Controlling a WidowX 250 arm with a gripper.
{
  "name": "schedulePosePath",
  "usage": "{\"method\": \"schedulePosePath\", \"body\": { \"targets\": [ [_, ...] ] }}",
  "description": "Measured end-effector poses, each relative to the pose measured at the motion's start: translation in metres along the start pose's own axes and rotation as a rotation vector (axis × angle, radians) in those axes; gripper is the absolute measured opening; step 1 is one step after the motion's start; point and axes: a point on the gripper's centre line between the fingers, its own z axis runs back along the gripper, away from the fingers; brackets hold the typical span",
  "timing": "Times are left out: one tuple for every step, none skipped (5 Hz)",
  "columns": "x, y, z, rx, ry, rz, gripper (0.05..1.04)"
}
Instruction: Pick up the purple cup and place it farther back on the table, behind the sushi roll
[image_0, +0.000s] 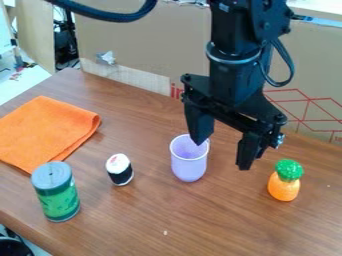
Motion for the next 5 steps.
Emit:
{"method": "schedulePosePath", "body": {
  "targets": [
    [-0.001, 0.0, -0.005, 0.003, 0.02, -0.002, 1.001],
    [0.003, 0.01, -0.012, 0.008, 0.048, -0.004, 1.001],
    [0.007, 0.028, -0.021, 0.035, 0.078, 0.022, 1.001],
    [0.016, 0.05, -0.036, 0.044, 0.116, 0.059, 1.001],
    [0.025, 0.061, -0.054, 0.045, 0.118, 0.068, 1.001]
  ]
}}
